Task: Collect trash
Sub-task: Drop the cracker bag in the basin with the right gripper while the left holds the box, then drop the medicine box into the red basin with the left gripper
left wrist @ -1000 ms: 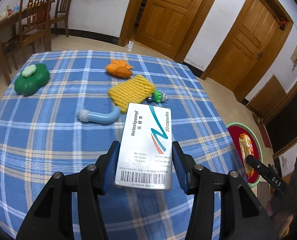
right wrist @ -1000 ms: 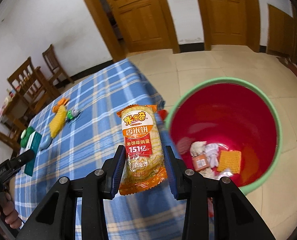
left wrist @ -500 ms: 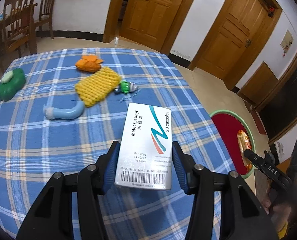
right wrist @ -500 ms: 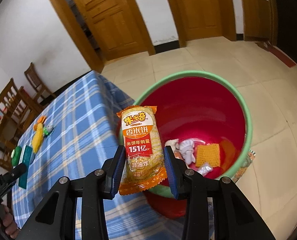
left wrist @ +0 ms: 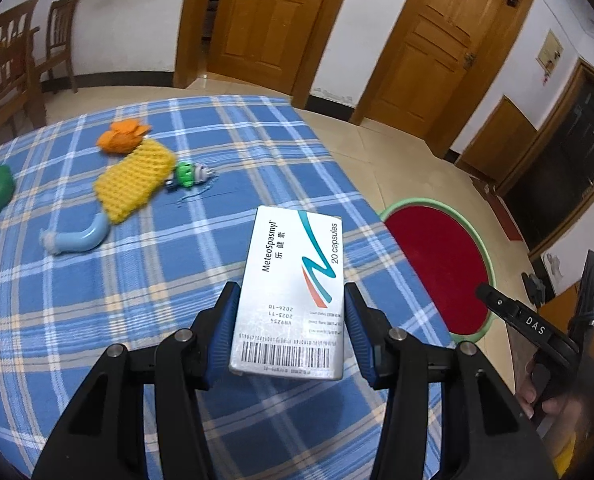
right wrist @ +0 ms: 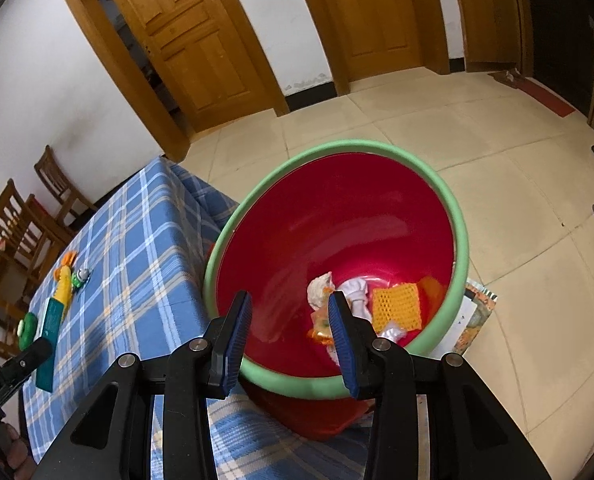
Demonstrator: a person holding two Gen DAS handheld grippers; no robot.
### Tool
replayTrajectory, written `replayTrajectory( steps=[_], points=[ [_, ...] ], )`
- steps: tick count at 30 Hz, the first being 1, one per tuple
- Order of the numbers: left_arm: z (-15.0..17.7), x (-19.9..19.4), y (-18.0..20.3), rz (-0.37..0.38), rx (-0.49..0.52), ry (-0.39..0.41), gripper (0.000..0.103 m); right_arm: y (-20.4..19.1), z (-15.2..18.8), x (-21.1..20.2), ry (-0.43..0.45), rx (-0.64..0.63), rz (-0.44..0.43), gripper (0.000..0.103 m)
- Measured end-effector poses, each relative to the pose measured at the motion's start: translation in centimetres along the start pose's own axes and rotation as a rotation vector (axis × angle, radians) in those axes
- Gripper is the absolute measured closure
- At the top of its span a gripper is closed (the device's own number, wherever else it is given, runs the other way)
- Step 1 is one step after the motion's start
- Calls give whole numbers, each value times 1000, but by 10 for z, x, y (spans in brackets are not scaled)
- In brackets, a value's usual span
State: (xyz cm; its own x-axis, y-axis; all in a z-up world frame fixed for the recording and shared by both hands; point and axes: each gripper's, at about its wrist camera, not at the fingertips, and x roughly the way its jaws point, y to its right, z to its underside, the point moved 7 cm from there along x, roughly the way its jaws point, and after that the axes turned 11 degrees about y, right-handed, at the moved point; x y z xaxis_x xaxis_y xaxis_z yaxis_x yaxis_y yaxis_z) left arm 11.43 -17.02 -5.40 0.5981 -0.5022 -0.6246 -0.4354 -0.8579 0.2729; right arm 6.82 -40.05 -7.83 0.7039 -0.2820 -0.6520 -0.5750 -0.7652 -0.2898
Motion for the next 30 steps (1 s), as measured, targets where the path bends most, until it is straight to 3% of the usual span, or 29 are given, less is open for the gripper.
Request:
replayTrajectory(
  steps=[30],
  points=[
    [0,84,127,137,259,-101,51,43,3,-16,13,48,35,62]
  ],
)
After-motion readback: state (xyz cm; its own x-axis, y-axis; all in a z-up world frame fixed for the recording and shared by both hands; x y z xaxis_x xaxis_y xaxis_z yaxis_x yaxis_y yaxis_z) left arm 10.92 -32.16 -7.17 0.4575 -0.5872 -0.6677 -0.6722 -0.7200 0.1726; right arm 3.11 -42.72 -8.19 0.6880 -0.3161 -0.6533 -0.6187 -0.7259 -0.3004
